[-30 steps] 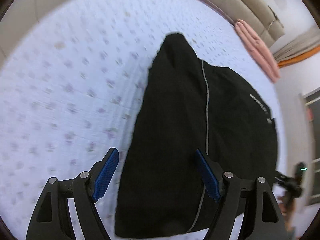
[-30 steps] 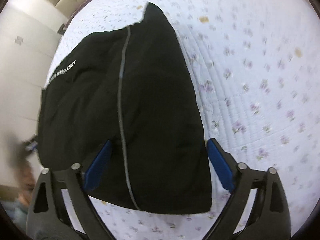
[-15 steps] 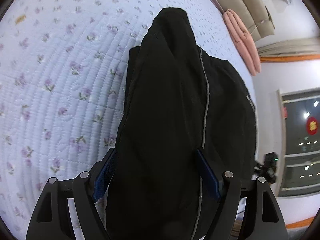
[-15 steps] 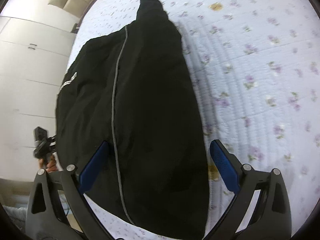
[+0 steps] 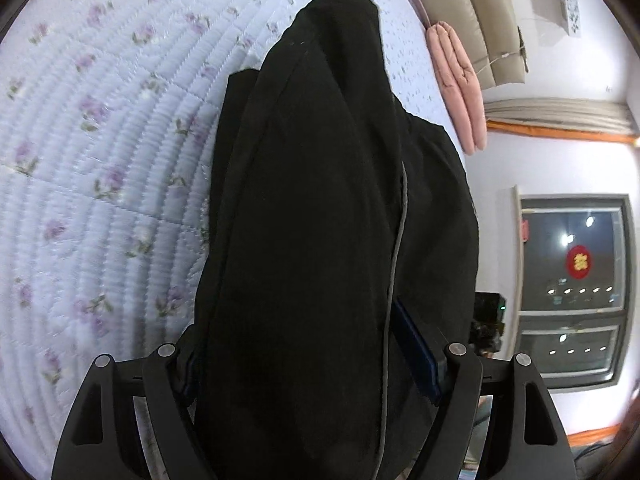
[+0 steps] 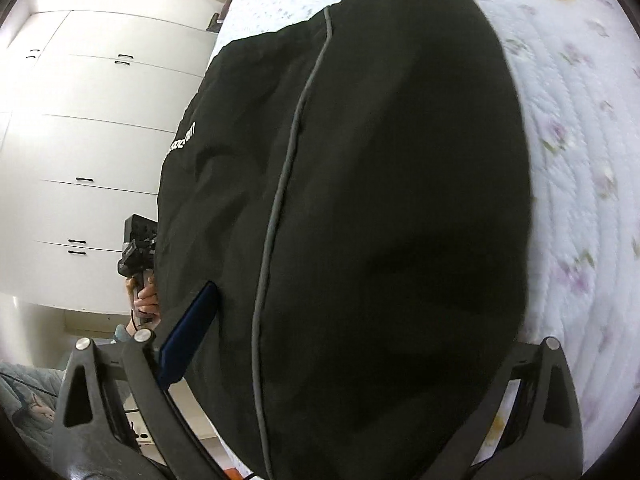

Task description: Fold large clothes

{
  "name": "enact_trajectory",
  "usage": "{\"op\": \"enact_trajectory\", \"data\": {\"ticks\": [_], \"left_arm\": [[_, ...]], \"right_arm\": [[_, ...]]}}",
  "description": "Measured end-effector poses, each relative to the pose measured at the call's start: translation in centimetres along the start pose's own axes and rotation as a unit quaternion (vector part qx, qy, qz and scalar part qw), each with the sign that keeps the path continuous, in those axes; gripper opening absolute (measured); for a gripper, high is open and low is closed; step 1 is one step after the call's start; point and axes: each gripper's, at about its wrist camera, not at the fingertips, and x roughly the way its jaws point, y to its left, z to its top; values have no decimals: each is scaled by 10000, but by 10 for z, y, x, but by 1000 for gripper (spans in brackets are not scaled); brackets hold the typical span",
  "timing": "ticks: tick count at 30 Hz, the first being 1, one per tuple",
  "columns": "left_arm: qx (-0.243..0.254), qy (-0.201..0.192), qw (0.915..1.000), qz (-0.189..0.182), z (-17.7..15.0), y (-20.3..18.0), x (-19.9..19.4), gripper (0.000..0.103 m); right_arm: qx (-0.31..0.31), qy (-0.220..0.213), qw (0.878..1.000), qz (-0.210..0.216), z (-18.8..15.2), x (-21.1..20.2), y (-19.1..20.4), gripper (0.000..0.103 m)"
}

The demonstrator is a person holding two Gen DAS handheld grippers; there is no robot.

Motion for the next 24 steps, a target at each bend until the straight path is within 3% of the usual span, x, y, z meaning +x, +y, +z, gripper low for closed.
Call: {"op": "enact_trajectory", "data": {"ticks": [3,6,8,11,16,22,24], "left_arm": [[-113,-50,9999,-6,0,-1,8,79],[97,-245,9985,484,-3,-21,11,61],[529,-432,9942,833,-15,-46,5,42],[868,-705,9895,911,-27,-71,-9,30],[1250,-1141,9843,495,-57,-107,-40,26],[1771,-1492,9724,275,-106,-143,-97,26],[1896,-1567,9690,225,-109,-149,-105,26]], "right_arm": [[14,-69,10000,-2,-3,-8,0,90],[-2,-192,9998,-30,-8,-16,2,70],[-215,-251,9993,-198,-15,-26,12,54],[-712,-374,9956,-480,-23,-40,41,42],[-1258,-591,9874,-759,-44,-60,83,36],[-1727,-932,9771,-825,-89,-93,135,35],[-1832,-1050,9742,-800,-94,-100,141,35]]}}
